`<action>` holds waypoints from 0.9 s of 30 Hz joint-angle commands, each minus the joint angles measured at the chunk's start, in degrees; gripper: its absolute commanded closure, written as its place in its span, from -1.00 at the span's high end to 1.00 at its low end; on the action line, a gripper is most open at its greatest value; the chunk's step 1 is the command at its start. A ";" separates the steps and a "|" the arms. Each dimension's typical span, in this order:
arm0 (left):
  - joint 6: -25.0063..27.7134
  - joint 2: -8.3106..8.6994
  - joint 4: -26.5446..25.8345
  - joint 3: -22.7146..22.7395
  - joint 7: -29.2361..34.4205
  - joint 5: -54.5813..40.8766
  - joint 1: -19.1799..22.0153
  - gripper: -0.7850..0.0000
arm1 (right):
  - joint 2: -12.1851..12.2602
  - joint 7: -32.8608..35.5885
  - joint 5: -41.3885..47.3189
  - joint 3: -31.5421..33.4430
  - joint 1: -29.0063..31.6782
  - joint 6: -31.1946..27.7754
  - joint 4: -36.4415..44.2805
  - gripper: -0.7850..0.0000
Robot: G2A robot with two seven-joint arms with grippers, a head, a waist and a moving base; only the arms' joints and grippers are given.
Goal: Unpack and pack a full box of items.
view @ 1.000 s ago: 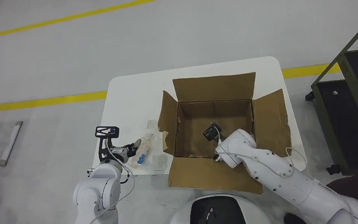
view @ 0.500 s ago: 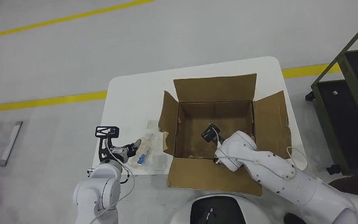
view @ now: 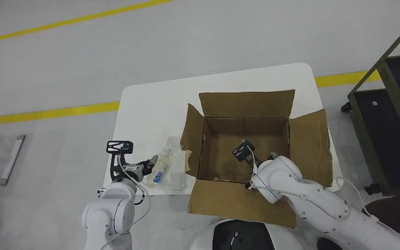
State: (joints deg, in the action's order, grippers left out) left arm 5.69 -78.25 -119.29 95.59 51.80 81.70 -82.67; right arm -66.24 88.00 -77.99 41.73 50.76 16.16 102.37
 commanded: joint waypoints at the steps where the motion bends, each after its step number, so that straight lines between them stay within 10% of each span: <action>1: 0.00 0.00 0.00 0.00 0.00 0.00 0.00 1.00 | -0.01 0.00 -0.03 -0.01 -0.02 0.01 0.04 1.00; 20: 0.00 0.00 0.00 0.00 0.00 0.00 0.00 1.00 | -2.24 -2.41 -0.15 -0.78 0.30 -3.17 -6.23 1.00; 21: 0.00 0.00 0.00 0.00 0.00 0.00 0.00 1.00 | -2.46 -2.66 -0.09 -0.95 0.23 -3.22 -6.39 0.94; 22: 0.00 0.00 0.00 0.00 0.00 0.00 0.00 1.00 | -2.65 -2.85 -0.02 -1.02 0.20 -3.19 -6.62 -0.05; 23: 0.00 0.00 0.00 0.00 0.00 0.00 0.00 1.00 | -2.83 -2.97 0.00 -1.08 0.21 -3.16 -6.91 -0.02; 25: 0.00 0.00 0.00 0.00 0.00 0.00 0.00 1.00 | -3.19 -3.06 0.03 -1.24 0.18 -3.33 -7.38 1.00; 27: 0.00 0.00 0.00 0.00 0.00 0.00 0.00 1.00 | -3.48 -3.58 0.17 -0.93 0.26 -2.87 -7.08 1.00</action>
State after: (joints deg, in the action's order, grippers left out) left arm 5.69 -78.25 -119.29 95.59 51.80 81.70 -82.67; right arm -69.62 84.70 -77.95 40.57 50.97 12.97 95.04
